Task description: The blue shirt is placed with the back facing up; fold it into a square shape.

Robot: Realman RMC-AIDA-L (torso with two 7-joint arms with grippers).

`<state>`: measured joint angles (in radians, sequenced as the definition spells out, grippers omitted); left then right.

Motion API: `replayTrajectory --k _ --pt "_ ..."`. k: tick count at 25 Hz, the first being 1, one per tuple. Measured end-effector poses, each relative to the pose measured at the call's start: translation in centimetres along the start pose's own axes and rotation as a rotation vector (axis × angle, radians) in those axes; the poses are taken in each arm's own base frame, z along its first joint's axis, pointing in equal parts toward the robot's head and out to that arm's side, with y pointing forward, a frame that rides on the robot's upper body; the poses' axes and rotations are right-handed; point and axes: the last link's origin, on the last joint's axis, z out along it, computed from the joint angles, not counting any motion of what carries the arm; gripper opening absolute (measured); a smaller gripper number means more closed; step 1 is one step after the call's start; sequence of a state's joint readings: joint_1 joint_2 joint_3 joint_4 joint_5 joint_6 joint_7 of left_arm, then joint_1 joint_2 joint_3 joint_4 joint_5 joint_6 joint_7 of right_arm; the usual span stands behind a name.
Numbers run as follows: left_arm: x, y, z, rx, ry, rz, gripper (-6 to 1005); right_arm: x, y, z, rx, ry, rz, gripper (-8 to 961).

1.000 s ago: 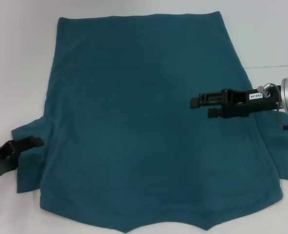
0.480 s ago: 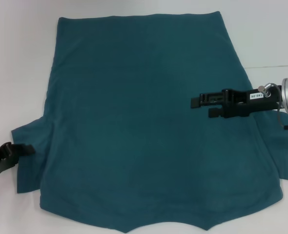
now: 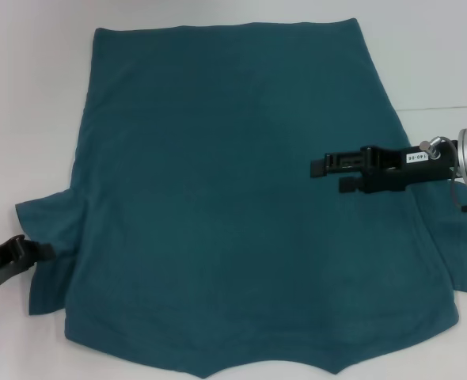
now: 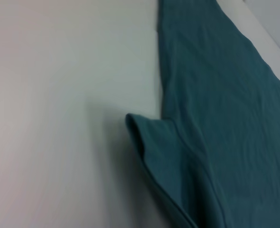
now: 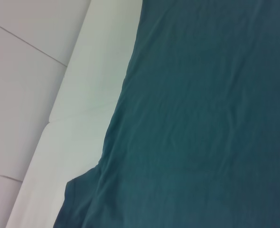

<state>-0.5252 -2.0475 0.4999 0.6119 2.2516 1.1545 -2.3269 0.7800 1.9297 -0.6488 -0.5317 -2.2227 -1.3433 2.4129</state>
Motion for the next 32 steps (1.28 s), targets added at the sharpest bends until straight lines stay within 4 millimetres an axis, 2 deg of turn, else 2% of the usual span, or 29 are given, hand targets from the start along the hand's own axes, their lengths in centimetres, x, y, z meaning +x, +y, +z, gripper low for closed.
replayTrajectory --k 2,7,14,20,32 --pt "0.3 0.3 -0.2 -0.002 -0.008 0.026 2 0.0 0.0 0.0 -0.001 0.002 0.000 914" --pt "1.8 1.5 -1.1 0.006 -0.015 0.146 2 0.1 -0.1 -0.1 -0.001 0.001 0.003 913" --pt "3.9 2.1 -1.4 0.173 -0.071 0.364 2 0.1 -0.1 -0.1 -0.001 0.001 0.005 912" --pt "5.4 2.3 -1.6 0.266 -0.065 0.399 1 0.1 -0.1 -0.1 0.000 0.000 0.005 912" --pt "8.1 4.0 -2.0 0.368 -0.054 0.427 1 0.1 -0.1 -0.1 0.002 0.002 0.001 914"
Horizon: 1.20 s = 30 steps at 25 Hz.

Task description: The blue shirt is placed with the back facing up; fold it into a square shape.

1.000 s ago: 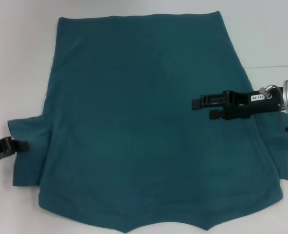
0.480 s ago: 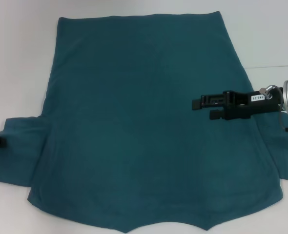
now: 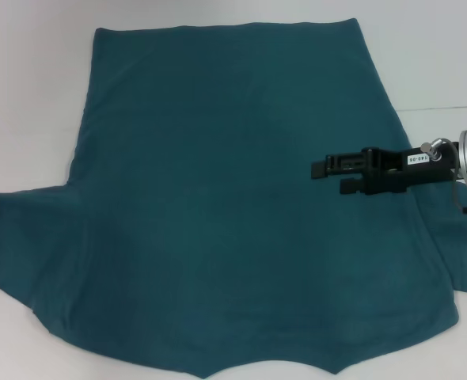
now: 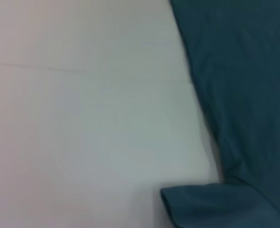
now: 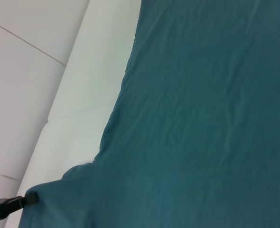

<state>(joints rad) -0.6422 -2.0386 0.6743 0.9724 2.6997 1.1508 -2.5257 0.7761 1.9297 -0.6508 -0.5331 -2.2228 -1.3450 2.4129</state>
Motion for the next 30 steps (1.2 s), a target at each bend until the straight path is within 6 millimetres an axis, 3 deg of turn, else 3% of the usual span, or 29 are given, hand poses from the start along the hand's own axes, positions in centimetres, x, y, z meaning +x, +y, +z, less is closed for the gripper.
replayTrajectory --k 9,18,23,30 --pt "0.7 0.8 -0.4 0.016 -0.021 0.010 1 0.0 0.1 0.0 -0.003 0.002 0.000 914" --pt "0.4 5.7 -0.5 -0.167 -0.214 -0.032 2 -0.1 0.3 0.1 -0.008 0.009 -0.005 913" --pt "0.9 8.6 0.6 -0.223 -0.275 -0.025 2 0.0 0.5 0.4 -0.013 0.014 -0.007 913" --pt "1.7 10.7 1.9 -0.241 -0.263 -0.031 2 0.1 0.6 0.5 -0.016 0.017 -0.006 912"
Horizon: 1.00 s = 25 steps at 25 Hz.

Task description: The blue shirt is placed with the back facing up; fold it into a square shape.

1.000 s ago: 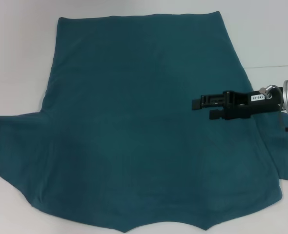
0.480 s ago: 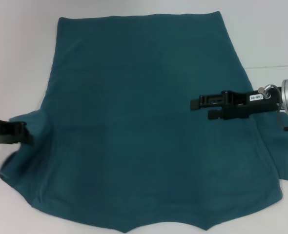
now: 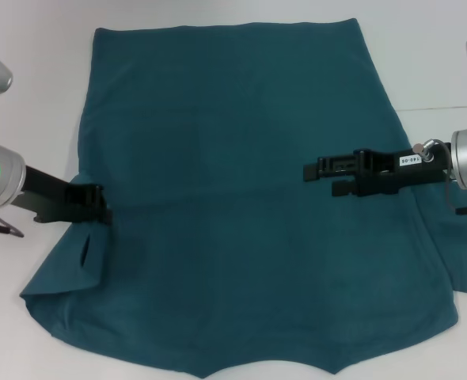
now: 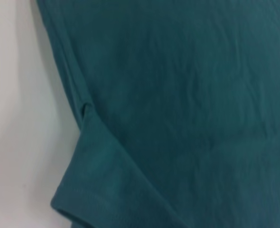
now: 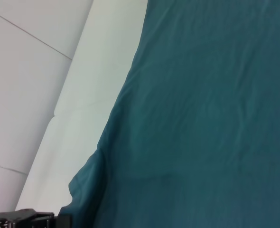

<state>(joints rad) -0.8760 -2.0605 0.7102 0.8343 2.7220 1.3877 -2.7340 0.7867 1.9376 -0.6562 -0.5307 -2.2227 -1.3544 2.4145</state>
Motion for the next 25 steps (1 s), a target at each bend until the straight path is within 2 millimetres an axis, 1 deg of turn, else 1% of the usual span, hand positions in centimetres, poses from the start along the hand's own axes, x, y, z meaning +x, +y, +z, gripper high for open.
replayTrajectory --k 7,13,14,19,24,25 --pt "1.0 1.2 0.6 -0.005 0.026 -0.004 1 0.0 0.1 0.1 -0.003 0.000 0.001 914" --pt "1.6 2.7 1.9 -0.016 0.016 0.007 1 -0.1 0.2 0.2 -0.004 0.000 -0.003 912" --pt "1.6 3.1 2.3 -0.009 0.008 0.024 1 -0.1 0.2 0.2 -0.004 0.001 -0.004 912" --pt "1.7 4.0 2.9 0.018 -0.004 0.082 1 -0.1 0.2 0.2 -0.005 0.002 -0.003 913" --pt "1.6 4.9 3.3 0.041 -0.018 0.184 2 0.1 -0.1 -0.1 0.000 -0.002 0.006 914" --pt "1.5 5.1 3.4 0.043 -0.024 0.207 20 0.1 -0.2 -0.1 0.000 -0.003 0.007 914"
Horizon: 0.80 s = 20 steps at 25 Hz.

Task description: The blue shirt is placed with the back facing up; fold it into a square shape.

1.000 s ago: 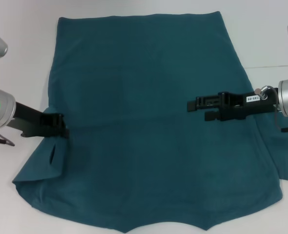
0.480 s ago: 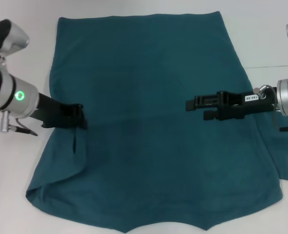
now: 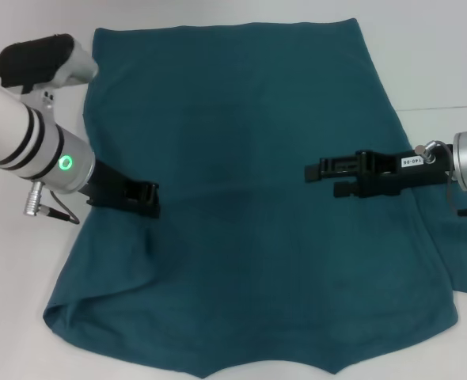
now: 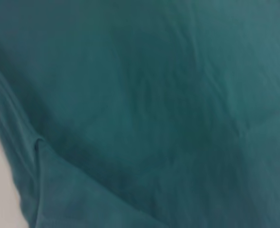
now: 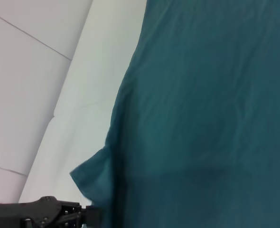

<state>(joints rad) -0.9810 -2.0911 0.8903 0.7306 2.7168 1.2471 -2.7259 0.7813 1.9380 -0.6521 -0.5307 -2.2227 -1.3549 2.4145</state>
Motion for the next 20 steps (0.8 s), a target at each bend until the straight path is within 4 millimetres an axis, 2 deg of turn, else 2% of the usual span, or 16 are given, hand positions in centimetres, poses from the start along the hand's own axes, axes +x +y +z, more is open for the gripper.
replayTrajectory --k 5,10,12,16,20 --pt "0.1 1.5 0.2 -0.010 0.026 0.102 111 0.0 -0.1 -0.1 0.002 -0.003 0.004 912" --pt "0.2 2.5 -0.2 -0.038 0.089 0.175 308 0.1 -0.2 -0.1 0.003 -0.001 0.003 914" --pt "0.1 1.9 -0.6 -0.056 0.117 0.124 386 0.1 -0.2 -0.1 0.004 0.000 0.003 913" --pt "-0.3 -0.7 -1.7 -0.079 0.154 -0.041 542 0.1 -0.2 -0.1 0.004 0.004 0.000 913" --pt "-2.2 -2.8 -2.5 -0.144 0.166 -0.179 584 -0.1 -0.1 -0.2 0.007 -0.001 -0.026 914"
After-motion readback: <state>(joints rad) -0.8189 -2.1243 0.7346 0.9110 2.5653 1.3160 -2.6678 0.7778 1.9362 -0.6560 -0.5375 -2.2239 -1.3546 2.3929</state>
